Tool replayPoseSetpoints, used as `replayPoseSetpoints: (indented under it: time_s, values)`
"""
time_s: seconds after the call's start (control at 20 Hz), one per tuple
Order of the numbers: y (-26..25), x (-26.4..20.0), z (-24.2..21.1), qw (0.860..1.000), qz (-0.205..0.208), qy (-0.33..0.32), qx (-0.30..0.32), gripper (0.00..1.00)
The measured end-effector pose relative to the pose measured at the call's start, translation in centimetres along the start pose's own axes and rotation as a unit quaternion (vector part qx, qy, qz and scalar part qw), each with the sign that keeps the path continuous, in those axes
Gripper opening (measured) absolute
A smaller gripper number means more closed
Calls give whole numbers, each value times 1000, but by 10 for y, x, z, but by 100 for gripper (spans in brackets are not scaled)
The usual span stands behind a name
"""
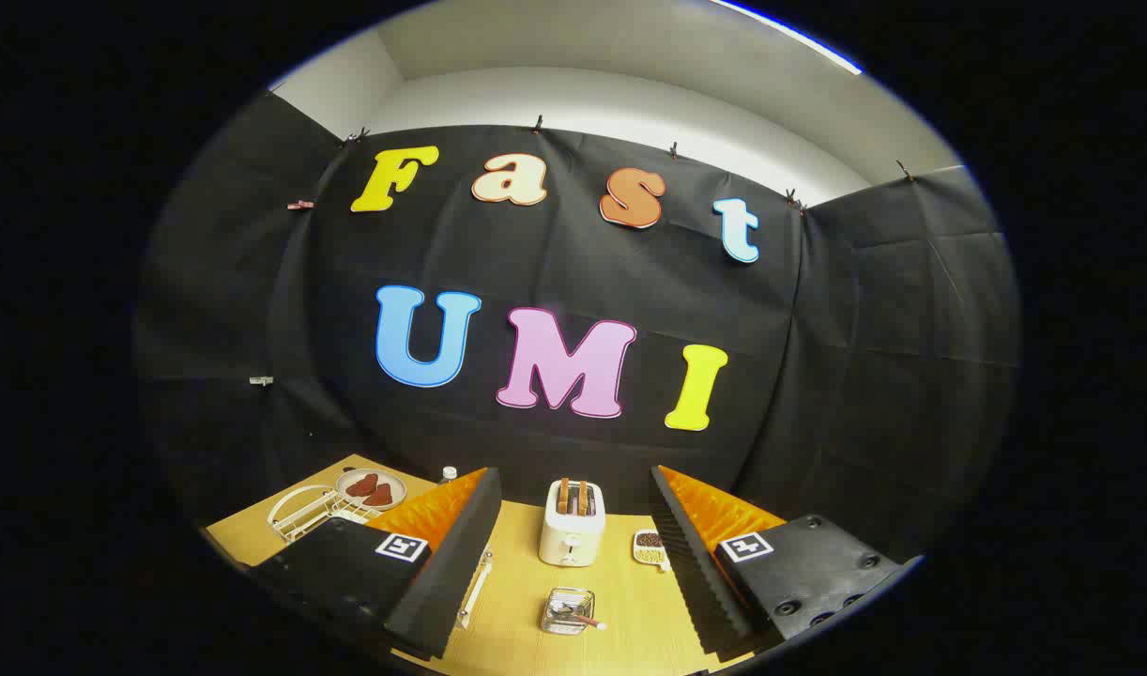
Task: Take the plate from the dish rack, then take the spoon from the basket and place it into the plate.
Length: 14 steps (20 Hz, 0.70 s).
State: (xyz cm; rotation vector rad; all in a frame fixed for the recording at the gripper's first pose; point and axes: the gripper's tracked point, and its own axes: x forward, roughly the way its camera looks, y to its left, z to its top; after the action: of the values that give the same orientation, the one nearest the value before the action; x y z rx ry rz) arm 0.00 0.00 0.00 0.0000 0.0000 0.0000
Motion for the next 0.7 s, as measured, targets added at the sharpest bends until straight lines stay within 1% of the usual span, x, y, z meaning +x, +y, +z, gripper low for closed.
replayPoseSetpoints:
  time_s: [0.3,0.7]
  values:
    - [11,-6,0,1000,3,-2,0,97]
    - [22,-14,5,1000,11,-12,-21,97]
